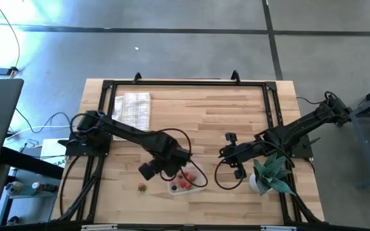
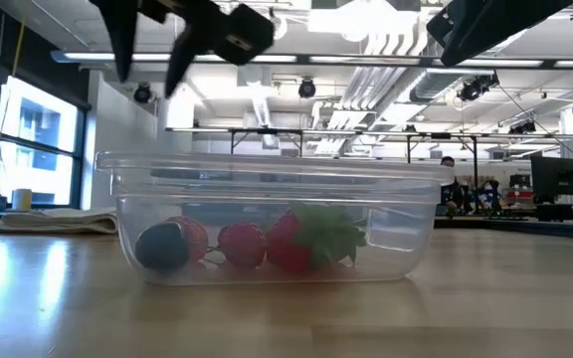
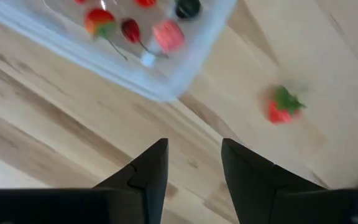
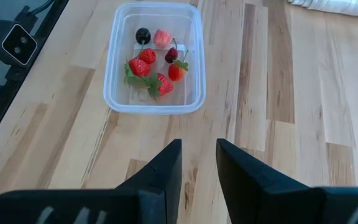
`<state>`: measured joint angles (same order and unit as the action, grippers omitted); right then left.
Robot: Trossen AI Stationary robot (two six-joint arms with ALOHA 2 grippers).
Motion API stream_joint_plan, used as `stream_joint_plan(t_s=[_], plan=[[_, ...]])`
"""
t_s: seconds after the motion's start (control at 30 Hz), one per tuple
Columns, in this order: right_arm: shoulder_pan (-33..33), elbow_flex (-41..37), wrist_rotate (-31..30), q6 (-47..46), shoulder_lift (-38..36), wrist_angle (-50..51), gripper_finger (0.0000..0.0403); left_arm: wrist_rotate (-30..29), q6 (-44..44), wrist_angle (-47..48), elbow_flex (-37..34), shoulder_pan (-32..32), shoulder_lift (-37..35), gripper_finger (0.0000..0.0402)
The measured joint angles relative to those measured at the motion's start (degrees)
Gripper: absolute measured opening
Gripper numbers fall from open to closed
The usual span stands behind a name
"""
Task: Pick and placing Produce into tupperware
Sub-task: Put the red strawberry into the transparent bin
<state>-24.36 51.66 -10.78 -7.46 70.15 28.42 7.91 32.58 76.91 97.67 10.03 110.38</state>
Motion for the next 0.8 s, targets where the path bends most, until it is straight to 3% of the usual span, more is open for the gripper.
stream_joint_plan(t_s=[0.3,0.6,0.8], plan=[[0.0,0.0,0.0,0.0,0.0,0.0,0.009,-1.5,-7.2,1.4,-5.1,1.8,-7.4,0.0138],[0.0,0.0,0.0,0.0,0.0,0.0,0.009,-4.7,-36.4,-3.7,-20.3,2.8,-17.7,0.0138],[0.0,0.0,0.0,0.0,0.0,0.0,0.009,-4.4,-35.5,-4.8,-26.0,8.3,-20.1,0.0138]])
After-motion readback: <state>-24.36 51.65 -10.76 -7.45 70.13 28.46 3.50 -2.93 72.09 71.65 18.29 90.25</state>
